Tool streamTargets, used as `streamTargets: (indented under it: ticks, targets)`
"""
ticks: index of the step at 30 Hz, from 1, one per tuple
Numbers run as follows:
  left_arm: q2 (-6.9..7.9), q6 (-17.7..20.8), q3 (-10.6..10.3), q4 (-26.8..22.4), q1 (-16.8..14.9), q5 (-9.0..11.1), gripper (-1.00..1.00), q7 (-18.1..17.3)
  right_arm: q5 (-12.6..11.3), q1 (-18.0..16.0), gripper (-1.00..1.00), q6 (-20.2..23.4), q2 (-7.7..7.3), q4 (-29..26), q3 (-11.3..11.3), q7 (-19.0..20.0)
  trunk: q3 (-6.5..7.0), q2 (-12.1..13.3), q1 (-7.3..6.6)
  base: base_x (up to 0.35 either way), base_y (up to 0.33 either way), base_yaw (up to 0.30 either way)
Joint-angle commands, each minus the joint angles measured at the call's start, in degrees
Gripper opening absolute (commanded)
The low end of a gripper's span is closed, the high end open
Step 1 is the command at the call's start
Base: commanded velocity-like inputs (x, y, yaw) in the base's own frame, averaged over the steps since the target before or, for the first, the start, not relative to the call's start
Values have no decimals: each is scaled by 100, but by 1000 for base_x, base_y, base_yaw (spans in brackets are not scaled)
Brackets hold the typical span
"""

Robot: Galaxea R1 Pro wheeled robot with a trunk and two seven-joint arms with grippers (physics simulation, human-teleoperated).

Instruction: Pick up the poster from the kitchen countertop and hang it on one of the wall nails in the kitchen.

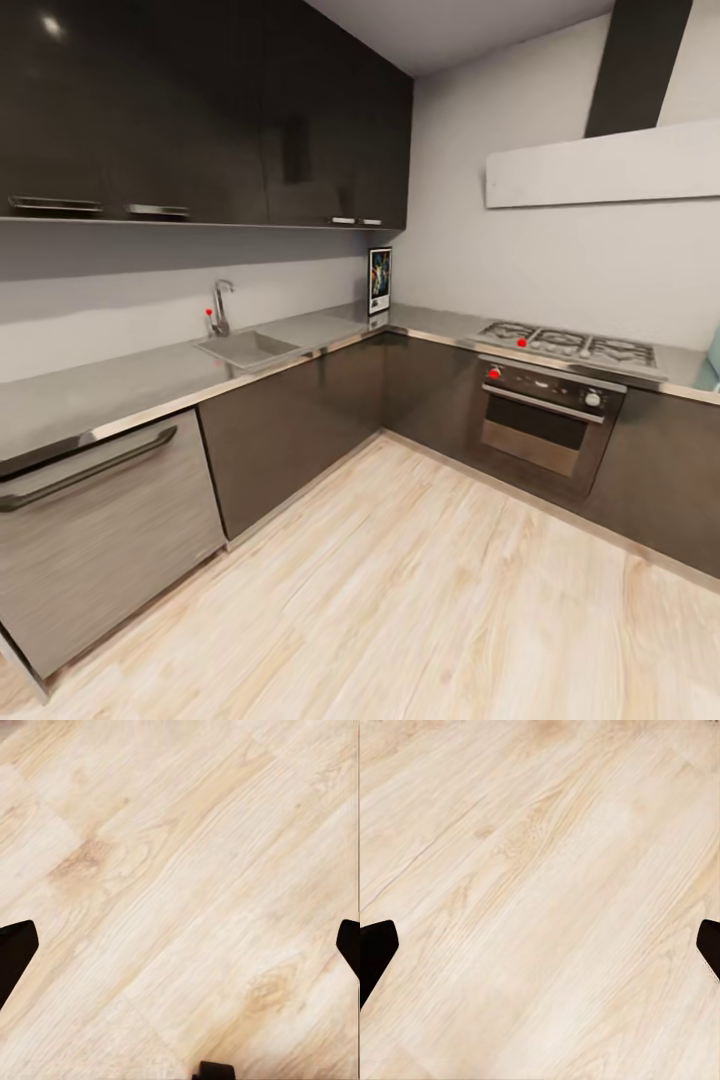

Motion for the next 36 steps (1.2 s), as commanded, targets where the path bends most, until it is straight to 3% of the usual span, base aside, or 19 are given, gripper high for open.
streamTargets:
  ticks: [1,16,36]
  targets:
    - [-1,-4,7,-8,1,-14,100,-3,2,-3,100,-18,-1,4,1,0,-5,-2,3,324,-89,0]
    - [-1,-5,7,-8,1,-13,100,-3,2,-3,100,-20,-1,4,2,-7,-4,-2,3,325,-86,22]
    - [-1,-6,7,-7,1,-14,100,-3,2,-3,100,-24,-1,4,2,-10,41,-2,3,312,-164,236]
